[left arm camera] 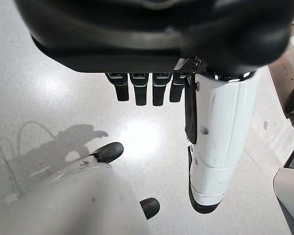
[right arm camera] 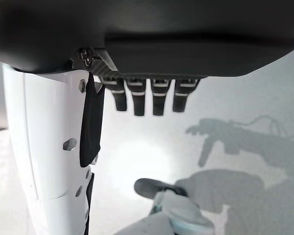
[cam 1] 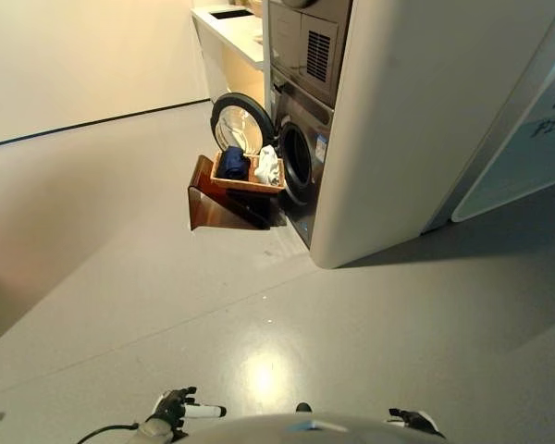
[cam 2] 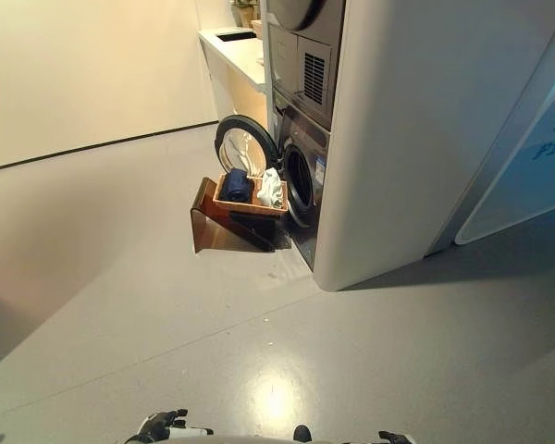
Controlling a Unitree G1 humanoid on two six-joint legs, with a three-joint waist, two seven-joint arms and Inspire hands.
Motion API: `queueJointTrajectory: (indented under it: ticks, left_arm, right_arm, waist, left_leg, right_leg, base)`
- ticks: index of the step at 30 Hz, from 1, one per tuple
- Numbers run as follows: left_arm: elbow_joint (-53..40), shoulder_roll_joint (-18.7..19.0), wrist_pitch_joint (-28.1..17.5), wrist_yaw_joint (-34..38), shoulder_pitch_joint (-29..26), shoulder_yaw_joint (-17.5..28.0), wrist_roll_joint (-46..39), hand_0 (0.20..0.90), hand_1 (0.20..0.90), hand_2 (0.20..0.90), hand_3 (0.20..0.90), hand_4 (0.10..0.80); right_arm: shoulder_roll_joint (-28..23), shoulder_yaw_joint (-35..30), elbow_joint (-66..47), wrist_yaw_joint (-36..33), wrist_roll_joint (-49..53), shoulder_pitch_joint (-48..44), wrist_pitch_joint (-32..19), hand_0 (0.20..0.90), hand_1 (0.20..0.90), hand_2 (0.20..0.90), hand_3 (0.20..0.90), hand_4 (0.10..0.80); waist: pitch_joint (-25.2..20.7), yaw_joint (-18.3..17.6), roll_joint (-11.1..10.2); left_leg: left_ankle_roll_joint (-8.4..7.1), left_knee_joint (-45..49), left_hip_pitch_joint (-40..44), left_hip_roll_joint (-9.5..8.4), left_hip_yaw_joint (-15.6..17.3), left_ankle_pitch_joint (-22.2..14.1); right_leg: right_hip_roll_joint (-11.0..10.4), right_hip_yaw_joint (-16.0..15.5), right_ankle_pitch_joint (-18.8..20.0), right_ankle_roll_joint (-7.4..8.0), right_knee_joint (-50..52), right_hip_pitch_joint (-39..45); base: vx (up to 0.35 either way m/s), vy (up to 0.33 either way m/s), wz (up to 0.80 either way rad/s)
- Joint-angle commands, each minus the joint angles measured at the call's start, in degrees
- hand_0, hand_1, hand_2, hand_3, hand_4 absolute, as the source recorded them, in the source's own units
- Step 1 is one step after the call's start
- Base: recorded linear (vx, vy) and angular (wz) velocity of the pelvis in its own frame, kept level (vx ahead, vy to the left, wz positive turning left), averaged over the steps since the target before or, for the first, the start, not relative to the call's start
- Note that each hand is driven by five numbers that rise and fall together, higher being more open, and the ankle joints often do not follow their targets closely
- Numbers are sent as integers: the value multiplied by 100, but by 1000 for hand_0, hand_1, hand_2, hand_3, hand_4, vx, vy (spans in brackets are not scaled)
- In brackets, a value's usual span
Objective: Pick up the clothes and place them into the washing machine
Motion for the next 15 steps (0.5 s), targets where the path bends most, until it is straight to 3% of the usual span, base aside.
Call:
queueJointTrajectory:
  ticks: [1,15]
  left_arm:
    - [73,239,-94,-33,-369,254,-70,900,900,900,900,800]
    - [330,244,19,166,-371,243,281,900,900,900,900,800]
  right_arm:
    - [26,131,62,-55,-71,-291,-116,900,900,900,900,800]
    - [147,199,63,-73,-45,-271,-113,900,900,900,900,800]
  waist:
    - [141,-97,-237]
    - [122,-84,-306]
  left_leg:
    - [-58,-6,109,-199,21,-499]
    - [-50,-6,146,-202,52,-508]
  right_leg:
    - [-436,208,-786,581,1,321]
    - [-429,214,-783,580,1,347]
  base:
    - [0,0,0]
    - [-2,0,0]
